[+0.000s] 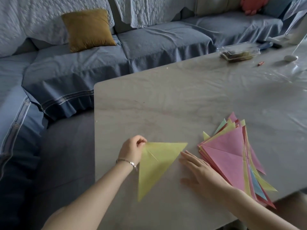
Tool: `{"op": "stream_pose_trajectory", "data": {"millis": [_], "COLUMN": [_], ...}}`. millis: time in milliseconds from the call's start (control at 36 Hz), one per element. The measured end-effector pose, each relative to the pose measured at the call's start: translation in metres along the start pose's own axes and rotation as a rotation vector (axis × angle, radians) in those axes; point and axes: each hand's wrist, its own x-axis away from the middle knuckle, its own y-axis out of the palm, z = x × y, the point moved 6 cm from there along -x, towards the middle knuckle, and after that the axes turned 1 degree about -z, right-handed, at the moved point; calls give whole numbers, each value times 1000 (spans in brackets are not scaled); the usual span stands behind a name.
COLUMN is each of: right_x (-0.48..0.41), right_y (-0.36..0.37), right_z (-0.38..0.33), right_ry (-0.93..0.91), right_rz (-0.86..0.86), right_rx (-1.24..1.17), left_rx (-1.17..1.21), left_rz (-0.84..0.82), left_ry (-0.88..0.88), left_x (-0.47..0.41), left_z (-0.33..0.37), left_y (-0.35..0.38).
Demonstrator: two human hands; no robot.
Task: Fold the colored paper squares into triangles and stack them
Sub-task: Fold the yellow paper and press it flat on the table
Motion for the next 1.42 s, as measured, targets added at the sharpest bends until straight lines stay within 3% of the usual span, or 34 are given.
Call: {"op": "stream_pose_trajectory", "data": {"millis": [194, 417, 556, 611, 778, 1194, 1417], "right_x": [-3, -18, -33, -39, -34, 5, 1], "right_y": [14, 12, 23, 31, 36, 3, 4], "right_z": [-21, -20, -25, -29, -28, 12, 13], "right_ry": [73, 105, 96, 84, 120, 418, 446], "right_rz": [40, 226, 207, 207, 252, 298, 229], "right_rx": [117, 169, 168, 159, 149, 199, 171], "left_rx": [-130, -154, -316, -425, -479, -460, -488], "left_rz": [-82, 187, -96, -126, -79, -107, 79], "left_ry": [222, 417, 520, 576, 496, 237, 206], "left_x": [-50, -12, 50, 63, 70, 79, 70], "left_z": [47, 43, 3, -5, -15, -58, -54], "left_y": [13, 13, 54, 64, 66, 25, 6]}}
